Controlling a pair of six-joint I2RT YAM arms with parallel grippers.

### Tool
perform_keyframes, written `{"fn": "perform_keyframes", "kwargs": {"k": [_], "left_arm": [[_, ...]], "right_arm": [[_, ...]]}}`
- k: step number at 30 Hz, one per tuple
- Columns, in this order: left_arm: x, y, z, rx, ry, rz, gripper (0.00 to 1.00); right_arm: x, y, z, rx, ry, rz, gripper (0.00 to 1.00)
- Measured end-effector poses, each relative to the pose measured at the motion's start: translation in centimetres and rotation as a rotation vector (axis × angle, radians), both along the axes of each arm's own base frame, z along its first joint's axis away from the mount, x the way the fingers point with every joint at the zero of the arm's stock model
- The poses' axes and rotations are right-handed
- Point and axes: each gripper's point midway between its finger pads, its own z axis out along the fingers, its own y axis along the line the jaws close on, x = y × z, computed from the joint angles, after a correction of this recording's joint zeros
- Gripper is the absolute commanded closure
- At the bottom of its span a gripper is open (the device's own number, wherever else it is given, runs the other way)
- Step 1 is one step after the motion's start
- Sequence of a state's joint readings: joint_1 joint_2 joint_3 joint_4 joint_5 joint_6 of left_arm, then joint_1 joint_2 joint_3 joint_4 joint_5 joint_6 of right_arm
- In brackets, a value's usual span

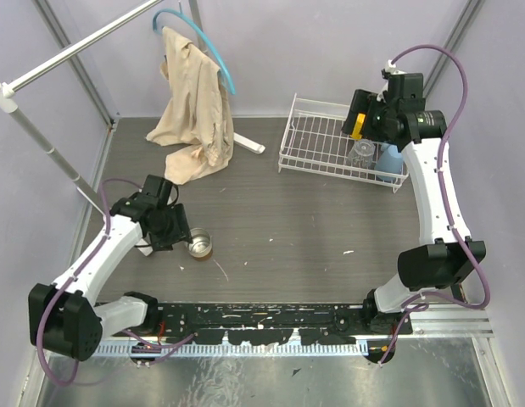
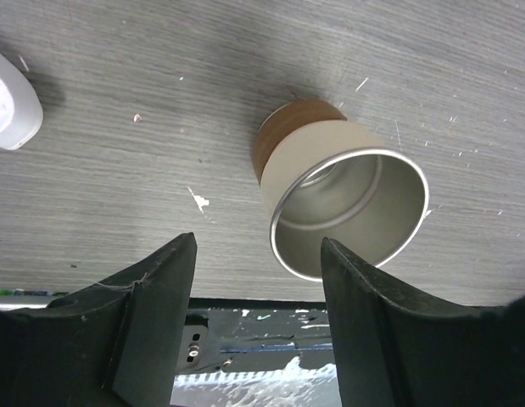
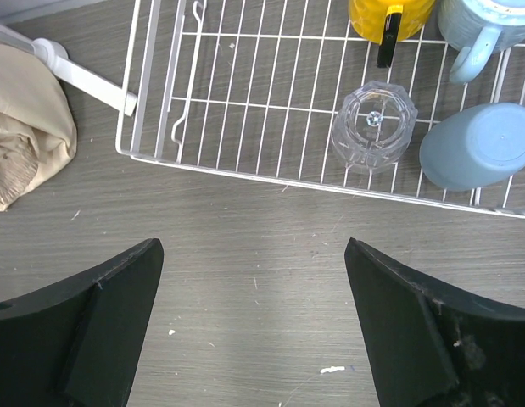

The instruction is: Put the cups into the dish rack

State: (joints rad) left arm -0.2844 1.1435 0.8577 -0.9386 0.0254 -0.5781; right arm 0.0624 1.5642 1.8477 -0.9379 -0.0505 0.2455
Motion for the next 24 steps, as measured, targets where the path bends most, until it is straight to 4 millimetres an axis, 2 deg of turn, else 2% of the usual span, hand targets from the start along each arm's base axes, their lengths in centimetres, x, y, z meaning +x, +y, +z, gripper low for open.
{"fn": "perform_keyframes", "kwargs": {"k": [5,14,17,18,22,24], "left_arm": [[1.0,-0.2,-0.6,-0.001,-0.002,0.022,0.43],[1.6,-0.2,-2.5,0.015,0.025,0.044,0.54],[1.5,-0.3,-3.3,0.013,0.033,0.050,0.65],[1.4,-0.3,-3.6,0.013,0.034,0.053,0.75],[1.4,-0.4,-3.9,0.010,0.033,0.061,0.99],[1.7,-0.5,-3.9,0.004,0.025,0.060,1.00]], "right_arm": [[-0.1,0.2,-0.8,0.006,0.019,0.010,0.06],[0.0,0.4,-0.8,0.014,0.015,0.019,0.06],[0.0,0.5,-0.8,0.015,0.015,0.021,0.06],[0.0,0.5,-0.8,0.015,0.015,0.022,0.06],[-0.1,0.6,-0.8,0.017,0.016,0.025,0.06],[-0.1,0.7,-0.8,0.020,0.016,0.030,0.06]]}}
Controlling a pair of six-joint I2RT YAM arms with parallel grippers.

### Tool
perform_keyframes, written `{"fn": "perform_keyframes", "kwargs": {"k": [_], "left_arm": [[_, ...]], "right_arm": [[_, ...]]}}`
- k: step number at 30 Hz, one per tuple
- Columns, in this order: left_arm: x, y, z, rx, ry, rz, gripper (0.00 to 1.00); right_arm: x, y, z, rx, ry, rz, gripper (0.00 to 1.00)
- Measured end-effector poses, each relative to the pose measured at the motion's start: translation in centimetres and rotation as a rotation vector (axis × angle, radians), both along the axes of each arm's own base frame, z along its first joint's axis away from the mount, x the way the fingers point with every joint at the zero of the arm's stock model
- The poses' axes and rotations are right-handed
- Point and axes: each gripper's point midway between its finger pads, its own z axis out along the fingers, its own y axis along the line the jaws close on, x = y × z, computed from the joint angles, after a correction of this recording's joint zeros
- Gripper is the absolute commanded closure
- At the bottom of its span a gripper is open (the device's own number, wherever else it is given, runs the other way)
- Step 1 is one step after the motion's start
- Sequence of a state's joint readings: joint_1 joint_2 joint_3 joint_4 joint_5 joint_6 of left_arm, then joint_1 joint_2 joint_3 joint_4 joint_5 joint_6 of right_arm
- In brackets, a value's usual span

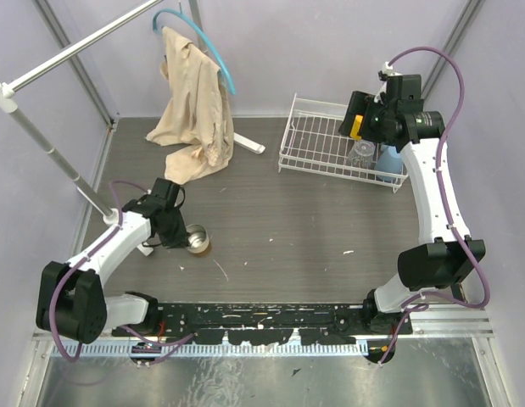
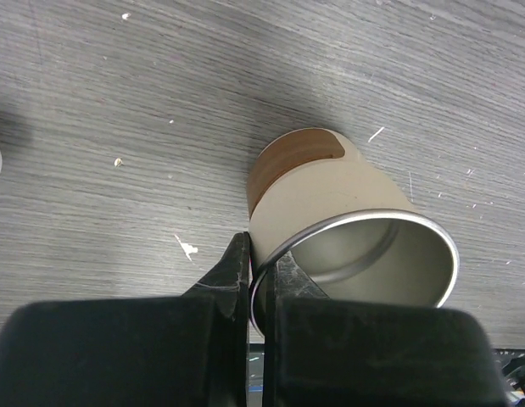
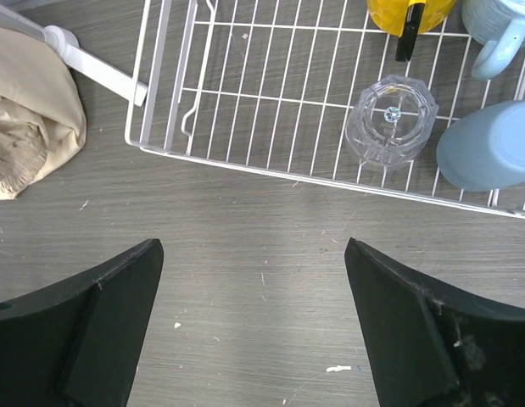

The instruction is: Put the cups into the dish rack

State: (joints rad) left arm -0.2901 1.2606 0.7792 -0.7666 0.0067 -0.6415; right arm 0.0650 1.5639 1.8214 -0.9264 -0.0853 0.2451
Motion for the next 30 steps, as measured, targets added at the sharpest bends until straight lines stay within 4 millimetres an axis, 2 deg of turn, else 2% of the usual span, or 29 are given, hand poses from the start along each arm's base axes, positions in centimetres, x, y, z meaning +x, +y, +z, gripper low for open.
{"fn": "perform_keyframes", "kwargs": {"k": [4,7,9,13,15,17,23,27,30], "left_arm": [[0.1,-0.6,0.4,-0.033,-0.003,-0.005,1.00],[0.9,-2.1,2.4,-0.122,-0.048,0.001,1.00],[2.3,-3.9,5.2,-0.227,-0.132,0.006,1.00],[5.6,-7.6,12.1,-0.488,-0.335,0.020,1.00],[7.1,-9.3,15.1,-0.618,-0.408,0.022,1.00],[8.2,-10.8,17.2,-0.730,-0.442,0.024,1.00],[10.9,-13.5,20.9,-0.965,-0.456,0.043,1.00],[12.6,-14.7,22.7,-1.104,-0.454,0.074,1.00],[13.6,-15.5,23.5,-1.190,-0.436,0.097,1.00]], "right_arm": [[-0.1,1.1,-0.1,0.015,0.001,0.034,0.06],[-0.2,2.8,-0.7,0.050,0.006,0.096,0.06],[-0.4,4.1,-1.3,0.095,0.015,0.142,0.06],[-1.5,7.5,-2.2,0.261,0.041,0.246,0.04],[-1.9,9.2,-1.9,0.366,0.043,0.295,0.01],[-2.5,10.7,-1.3,0.472,0.043,0.344,0.01],[-5.3,14.4,-0.2,0.746,0.058,0.450,0.00],[-7.5,16.8,-0.3,0.903,0.104,0.489,0.00],[-8.2,18.4,0.1,1.004,0.126,0.510,0.00]]}}
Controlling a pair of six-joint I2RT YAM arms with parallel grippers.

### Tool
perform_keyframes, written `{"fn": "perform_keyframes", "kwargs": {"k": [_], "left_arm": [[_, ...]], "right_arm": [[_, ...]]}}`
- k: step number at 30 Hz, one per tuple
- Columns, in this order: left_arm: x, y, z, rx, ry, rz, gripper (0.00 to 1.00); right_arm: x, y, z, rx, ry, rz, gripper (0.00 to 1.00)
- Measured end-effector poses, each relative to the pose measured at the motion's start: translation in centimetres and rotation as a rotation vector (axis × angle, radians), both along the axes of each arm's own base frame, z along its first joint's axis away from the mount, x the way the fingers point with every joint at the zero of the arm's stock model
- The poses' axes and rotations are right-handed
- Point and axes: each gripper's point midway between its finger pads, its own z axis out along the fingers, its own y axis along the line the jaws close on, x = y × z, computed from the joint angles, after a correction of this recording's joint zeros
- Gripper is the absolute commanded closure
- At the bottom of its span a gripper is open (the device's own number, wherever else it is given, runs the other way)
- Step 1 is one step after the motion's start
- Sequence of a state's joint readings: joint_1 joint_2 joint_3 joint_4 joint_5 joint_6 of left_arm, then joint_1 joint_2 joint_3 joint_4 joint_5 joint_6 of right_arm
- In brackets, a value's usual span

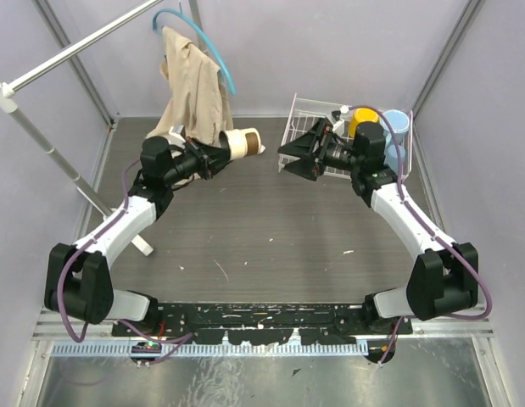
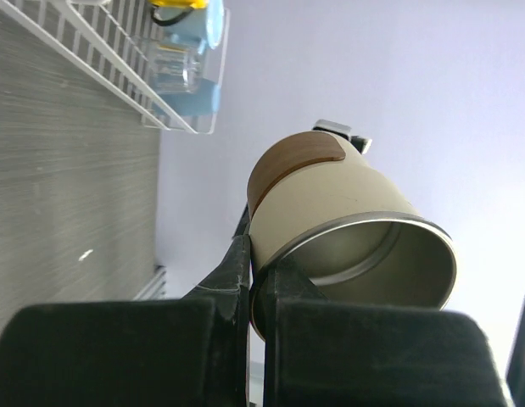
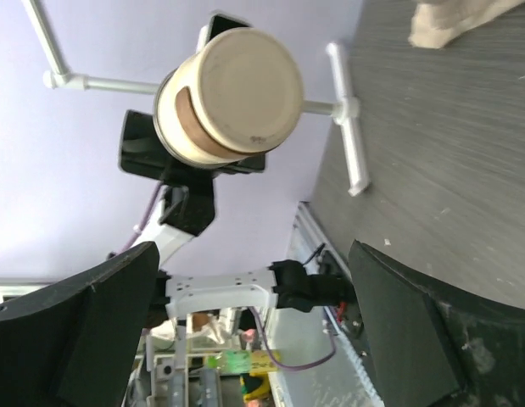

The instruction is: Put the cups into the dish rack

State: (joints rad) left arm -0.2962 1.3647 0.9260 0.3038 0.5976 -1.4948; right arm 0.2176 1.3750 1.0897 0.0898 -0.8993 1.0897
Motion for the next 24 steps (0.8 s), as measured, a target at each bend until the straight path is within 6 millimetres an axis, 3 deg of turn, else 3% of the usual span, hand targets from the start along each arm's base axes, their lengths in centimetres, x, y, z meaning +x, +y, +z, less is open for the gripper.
{"fn": "perform_keyframes", "kwargs": {"k": [9,14,24], "left_arm": [[-0.2,-2.1,1.8,-0.127,0.018,-0.057,1.00],[-0.7,-2.7,3.0,-0.157,0.000,-0.082,1.00],[-1.0,-3.2,3.2,-0.166,0.007,-0.095,1.00]], "right_arm": [[0.0,2.3,4.1,0.202,-0.032,0.030,0.00],[1.2,2.9,4.0,0.211,-0.022,0.014,0.00],[2.6,4.4,3.5,0.205,-0.008,0.002,0.00]]}}
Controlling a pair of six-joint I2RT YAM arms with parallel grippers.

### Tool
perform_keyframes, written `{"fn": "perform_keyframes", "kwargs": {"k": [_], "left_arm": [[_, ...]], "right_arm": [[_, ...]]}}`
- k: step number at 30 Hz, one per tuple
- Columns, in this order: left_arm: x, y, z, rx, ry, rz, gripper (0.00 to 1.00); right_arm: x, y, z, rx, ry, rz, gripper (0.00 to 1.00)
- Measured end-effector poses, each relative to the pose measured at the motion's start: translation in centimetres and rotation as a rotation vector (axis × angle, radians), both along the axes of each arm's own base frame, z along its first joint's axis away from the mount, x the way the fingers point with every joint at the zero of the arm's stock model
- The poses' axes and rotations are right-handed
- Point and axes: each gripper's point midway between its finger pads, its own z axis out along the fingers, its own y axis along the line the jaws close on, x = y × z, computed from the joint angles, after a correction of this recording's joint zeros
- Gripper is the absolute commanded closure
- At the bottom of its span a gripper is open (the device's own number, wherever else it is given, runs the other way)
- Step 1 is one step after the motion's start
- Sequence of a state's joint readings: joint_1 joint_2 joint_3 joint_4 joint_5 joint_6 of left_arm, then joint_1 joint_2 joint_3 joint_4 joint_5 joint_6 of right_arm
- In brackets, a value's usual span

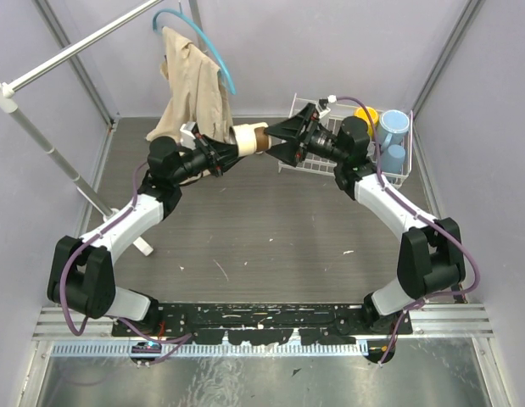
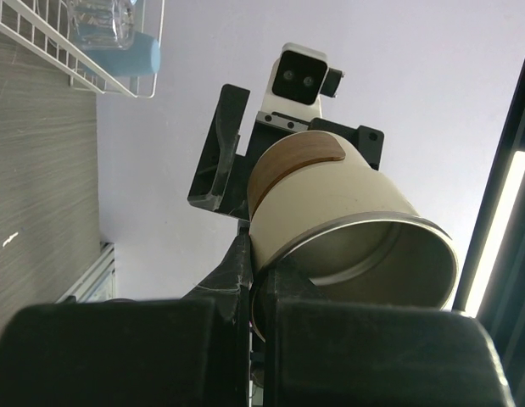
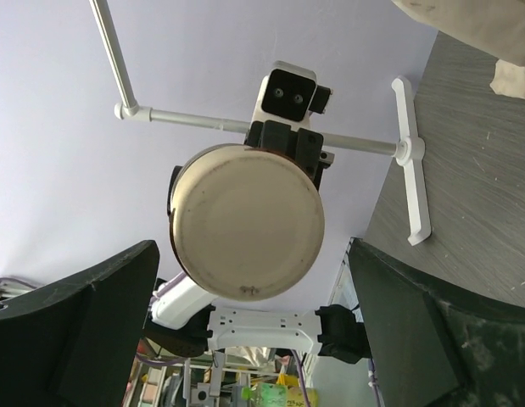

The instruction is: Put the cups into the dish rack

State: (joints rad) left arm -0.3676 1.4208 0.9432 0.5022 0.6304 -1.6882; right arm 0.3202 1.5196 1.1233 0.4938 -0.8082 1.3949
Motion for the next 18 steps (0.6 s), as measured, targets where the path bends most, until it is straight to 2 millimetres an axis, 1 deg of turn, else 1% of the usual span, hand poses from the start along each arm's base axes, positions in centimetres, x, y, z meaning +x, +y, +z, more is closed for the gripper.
{"fn": "perform_keyframes", "kwargs": {"k": [4,8,9,11,14,15,16,17,18], "left_arm": [[-0.1,-0.1,0.0,-0.001,-0.001,-0.004,1.00],[-0.4,-0.5,0.0,-0.001,0.000,-0.014,1.00],[-0.4,-0.6,0.0,-0.001,0.000,-0.016,1.00],[-0.3,-0.7,-0.1,-0.001,0.006,-0.016,1.00],[-0.2,-0.8,-0.3,-0.003,0.012,-0.016,1.00],[-0.2,-0.8,-0.4,-0.003,0.013,-0.016,1.00],[-0.2,-0.8,-0.4,-0.003,0.013,-0.017,1.00],[-0.1,-0.8,-0.4,-0.003,0.016,-0.015,1.00],[-0.1,-0.8,-0.4,-0.007,0.015,-0.014,1.00]], "right_arm": [[0.2,0.6,0.4,0.007,-0.014,0.006,0.00],[0.5,1.3,0.1,0.014,-0.008,0.011,0.00],[0.6,1.4,-0.1,0.015,-0.001,0.012,0.01],[0.7,1.5,-0.2,0.018,0.006,0.013,0.06],[0.8,1.5,-0.2,0.020,0.008,0.012,0.19],[0.8,1.5,-0.1,0.022,0.005,0.012,0.25],[0.8,1.5,0.0,0.025,0.003,0.013,0.35],[0.8,1.5,0.1,0.027,0.000,0.013,0.48],[0.8,1.5,0.2,0.027,-0.002,0.012,0.56]]}}
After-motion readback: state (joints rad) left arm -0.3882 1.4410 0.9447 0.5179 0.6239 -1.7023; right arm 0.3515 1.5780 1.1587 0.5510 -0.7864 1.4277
